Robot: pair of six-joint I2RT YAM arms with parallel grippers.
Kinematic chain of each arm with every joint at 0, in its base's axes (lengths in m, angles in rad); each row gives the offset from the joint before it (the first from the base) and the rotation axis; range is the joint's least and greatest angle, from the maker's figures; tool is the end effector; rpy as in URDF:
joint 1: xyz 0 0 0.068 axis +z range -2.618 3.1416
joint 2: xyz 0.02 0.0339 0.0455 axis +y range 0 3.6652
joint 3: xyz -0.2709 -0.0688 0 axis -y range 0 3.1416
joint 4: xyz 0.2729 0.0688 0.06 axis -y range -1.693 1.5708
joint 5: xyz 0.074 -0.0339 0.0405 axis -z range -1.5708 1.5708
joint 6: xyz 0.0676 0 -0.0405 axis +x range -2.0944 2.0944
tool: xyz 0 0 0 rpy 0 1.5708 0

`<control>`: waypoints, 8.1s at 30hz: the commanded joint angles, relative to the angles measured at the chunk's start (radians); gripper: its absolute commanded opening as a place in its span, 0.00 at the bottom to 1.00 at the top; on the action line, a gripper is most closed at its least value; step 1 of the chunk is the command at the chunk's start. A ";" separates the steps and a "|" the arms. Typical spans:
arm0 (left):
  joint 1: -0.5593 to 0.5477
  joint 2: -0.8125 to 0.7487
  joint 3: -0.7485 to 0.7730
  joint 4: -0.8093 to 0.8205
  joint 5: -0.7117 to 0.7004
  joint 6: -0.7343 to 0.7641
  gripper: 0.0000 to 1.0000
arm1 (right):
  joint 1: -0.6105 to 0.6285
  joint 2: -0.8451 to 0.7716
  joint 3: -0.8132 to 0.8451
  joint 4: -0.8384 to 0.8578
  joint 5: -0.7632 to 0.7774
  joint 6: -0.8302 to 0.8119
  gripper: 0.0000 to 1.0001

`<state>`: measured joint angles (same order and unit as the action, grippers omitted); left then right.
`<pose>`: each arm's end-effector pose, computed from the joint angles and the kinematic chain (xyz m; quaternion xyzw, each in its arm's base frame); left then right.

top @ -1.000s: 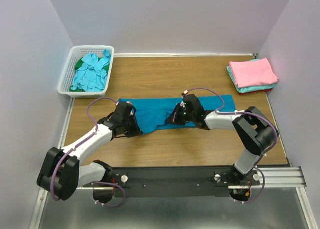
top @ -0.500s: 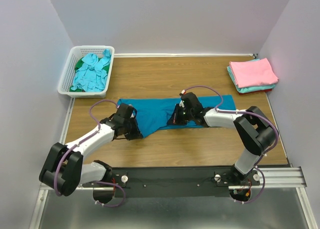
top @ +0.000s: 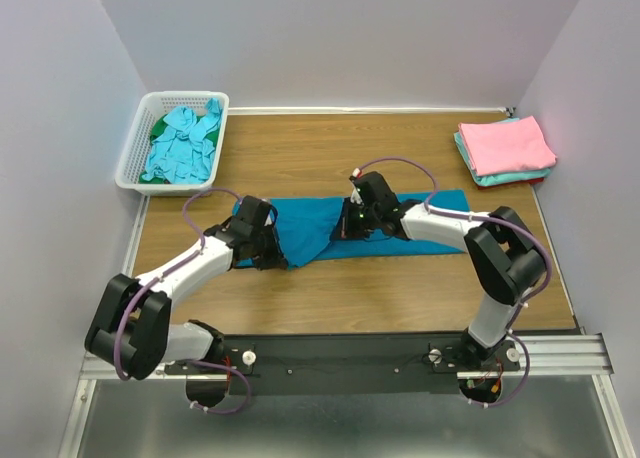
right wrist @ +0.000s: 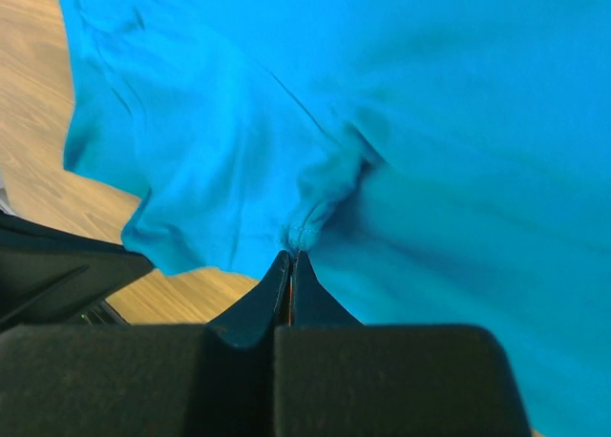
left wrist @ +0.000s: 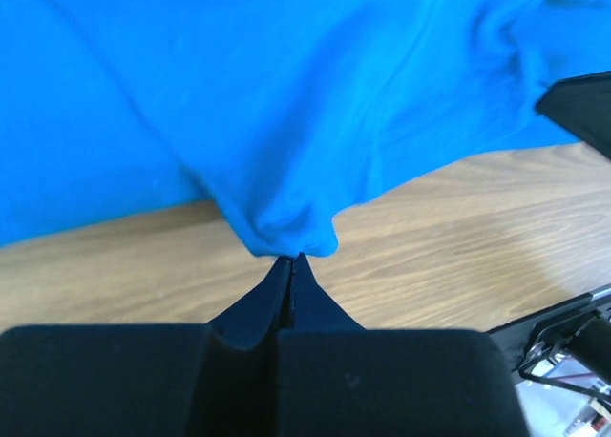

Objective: Fold and stack the t-shirts
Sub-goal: Fold the tshirt

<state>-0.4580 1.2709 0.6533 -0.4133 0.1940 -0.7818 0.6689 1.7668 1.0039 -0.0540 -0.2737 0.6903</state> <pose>0.2358 -0.1308 0.1428 -0.1291 0.9509 -0.2302 0.1618 0.3077 0.2665 0.1326 -0.0404 0.9216 0.3278 0.2039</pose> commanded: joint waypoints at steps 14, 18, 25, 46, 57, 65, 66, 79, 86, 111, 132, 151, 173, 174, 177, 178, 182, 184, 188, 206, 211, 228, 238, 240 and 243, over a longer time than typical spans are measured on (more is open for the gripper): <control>0.171 0.130 0.151 0.010 0.019 0.164 0.00 | -0.009 0.147 0.237 -0.144 0.041 -0.071 0.01; 0.217 0.163 0.154 0.037 0.045 0.182 0.00 | -0.029 0.175 0.257 -0.148 0.039 -0.067 0.01; 0.251 0.215 0.157 0.077 0.084 0.200 0.00 | -0.060 0.210 0.309 -0.155 0.025 -0.069 0.01; 0.289 0.209 0.135 0.117 0.061 0.197 0.00 | -0.068 0.332 0.470 -0.184 -0.048 -0.084 0.03; 0.291 0.157 0.129 0.119 0.033 0.179 0.40 | -0.074 0.252 0.417 -0.190 0.013 -0.113 0.30; 0.263 -0.054 0.091 0.099 -0.044 0.173 0.55 | -0.055 0.131 0.360 -0.185 0.024 -0.160 0.34; 0.256 -0.068 0.083 0.099 -0.047 0.173 0.55 | -0.052 0.120 0.348 -0.182 0.022 -0.158 0.35; 0.232 -0.287 0.064 0.107 -0.165 0.240 0.77 | 0.063 0.155 0.272 0.086 -0.056 0.101 0.57; 0.232 -0.473 0.063 0.110 -0.413 0.322 0.78 | 0.093 0.229 0.275 0.143 0.002 0.218 0.57; 0.232 -0.599 -0.069 0.271 -0.426 0.372 0.80 | 0.098 0.339 0.357 0.141 0.039 0.290 0.57; 0.234 -0.570 -0.070 0.275 -0.401 0.377 0.79 | 0.089 0.533 0.613 0.128 -0.031 0.250 0.57; 0.191 -0.250 -0.064 0.381 0.061 0.251 0.78 | -0.077 0.161 0.195 0.196 -0.277 0.040 0.56; 0.265 0.168 -0.069 0.332 0.064 0.185 0.77 | -0.235 0.347 -0.063 0.513 -0.498 0.143 0.43; 0.269 0.170 -0.067 0.331 0.064 0.187 0.77 | -0.235 0.338 -0.067 0.507 -0.502 0.138 0.43; 0.271 0.160 -0.052 0.317 0.062 0.185 0.77 | -0.232 0.278 -0.035 0.401 -0.498 0.077 0.43; 0.271 0.147 -0.052 0.311 0.062 0.184 0.77 | -0.229 0.263 -0.016 0.357 -0.490 0.049 0.43; 0.272 0.015 -0.008 0.260 0.012 0.193 0.77 | -0.195 0.180 0.077 0.208 -0.423 -0.095 0.44; 0.272 -0.111 0.014 0.199 -0.112 0.205 0.77 | -0.158 0.161 0.102 0.177 -0.418 -0.116 0.44; 0.272 -0.327 0.078 0.088 -0.399 0.242 0.77 | -0.072 0.190 0.186 0.135 -0.426 -0.164 0.44; 0.271 -0.782 -0.073 0.191 -0.607 0.326 0.77 | 0.078 0.617 0.587 0.105 -0.315 -0.121 0.45; 0.271 -0.777 -0.083 0.202 -0.597 0.331 0.77 | -0.053 0.714 0.761 0.098 -0.208 -0.103 0.45; 0.272 -0.775 -0.087 0.211 -0.577 0.340 0.77 | -0.344 0.318 0.647 -0.099 -0.058 -0.273 0.51; 0.272 -0.786 -0.087 0.209 -0.571 0.342 0.77 | -0.345 -0.121 0.086 -0.420 0.332 -0.360 0.38; 0.271 -0.783 -0.087 0.212 -0.565 0.345 0.77 | -0.345 -0.168 0.011 -0.435 0.381 -0.367 0.36; 0.272 -0.774 -0.084 0.211 -0.561 0.345 0.77 | -0.347 -0.190 -0.040 -0.448 0.433 -0.365 0.34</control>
<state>-0.1898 0.4950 0.5789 -0.2253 -0.3733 -0.4511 0.3252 1.6279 1.0027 -0.4393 0.0223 0.3500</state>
